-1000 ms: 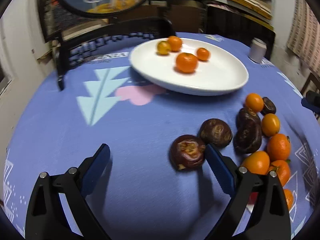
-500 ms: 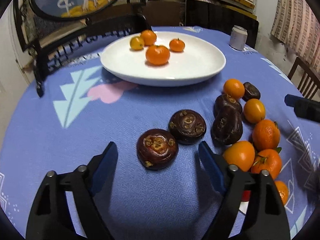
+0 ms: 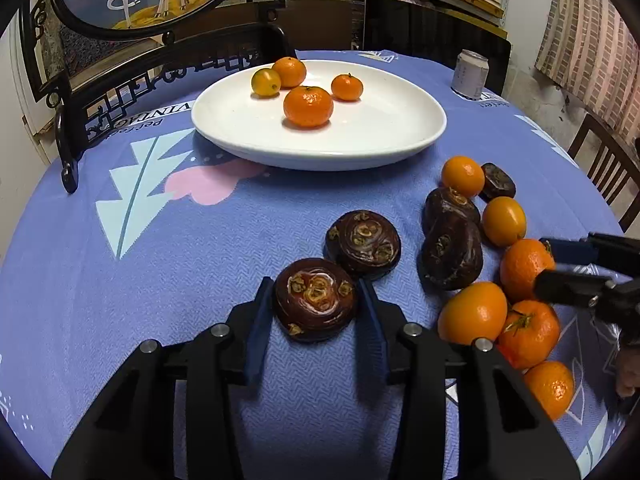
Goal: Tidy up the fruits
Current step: 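Grasp a brown date with the left gripper while the right gripper grasps a tangerine, then carry the date and tangerine onto the white plate and release both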
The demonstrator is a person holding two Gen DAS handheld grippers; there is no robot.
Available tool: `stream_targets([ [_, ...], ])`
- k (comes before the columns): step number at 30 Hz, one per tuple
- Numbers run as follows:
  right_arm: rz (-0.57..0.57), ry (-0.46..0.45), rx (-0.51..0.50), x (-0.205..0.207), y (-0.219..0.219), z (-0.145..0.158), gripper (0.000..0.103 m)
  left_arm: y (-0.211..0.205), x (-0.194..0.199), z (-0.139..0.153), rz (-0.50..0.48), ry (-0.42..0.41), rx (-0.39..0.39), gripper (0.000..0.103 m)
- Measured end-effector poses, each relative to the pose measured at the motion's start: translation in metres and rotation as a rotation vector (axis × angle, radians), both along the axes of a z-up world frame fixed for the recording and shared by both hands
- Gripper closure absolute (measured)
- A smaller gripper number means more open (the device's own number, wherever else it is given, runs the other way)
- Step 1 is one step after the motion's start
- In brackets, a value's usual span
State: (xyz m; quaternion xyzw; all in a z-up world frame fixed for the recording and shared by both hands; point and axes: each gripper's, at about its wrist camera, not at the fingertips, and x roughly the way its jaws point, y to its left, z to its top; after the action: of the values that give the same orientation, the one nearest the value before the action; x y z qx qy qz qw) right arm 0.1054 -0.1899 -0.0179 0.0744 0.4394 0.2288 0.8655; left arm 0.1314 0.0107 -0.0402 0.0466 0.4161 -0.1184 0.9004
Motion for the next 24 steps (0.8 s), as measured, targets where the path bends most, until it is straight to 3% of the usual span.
stream_targets([
  [9,-0.009,0.008,0.020,0.002,0.000,-0.004,0.042,0.001,0.000,0.001,0.002,-0.001,0.006,0.059],
  [13,-0.008,0.026,0.056,0.006,-0.003,-0.007,0.057,0.001,0.000,0.000,0.002,-0.001,0.004,0.059],
  [17,-0.021,0.061,0.113,0.009,-0.011,-0.009,0.058,0.002,0.000,0.000,0.001,0.001,-0.008,0.059],
  [24,-0.050,-0.031,0.056,0.001,-0.015,0.007,0.058,0.007,-0.005,0.008,0.016,-0.036,-0.025,0.061],
])
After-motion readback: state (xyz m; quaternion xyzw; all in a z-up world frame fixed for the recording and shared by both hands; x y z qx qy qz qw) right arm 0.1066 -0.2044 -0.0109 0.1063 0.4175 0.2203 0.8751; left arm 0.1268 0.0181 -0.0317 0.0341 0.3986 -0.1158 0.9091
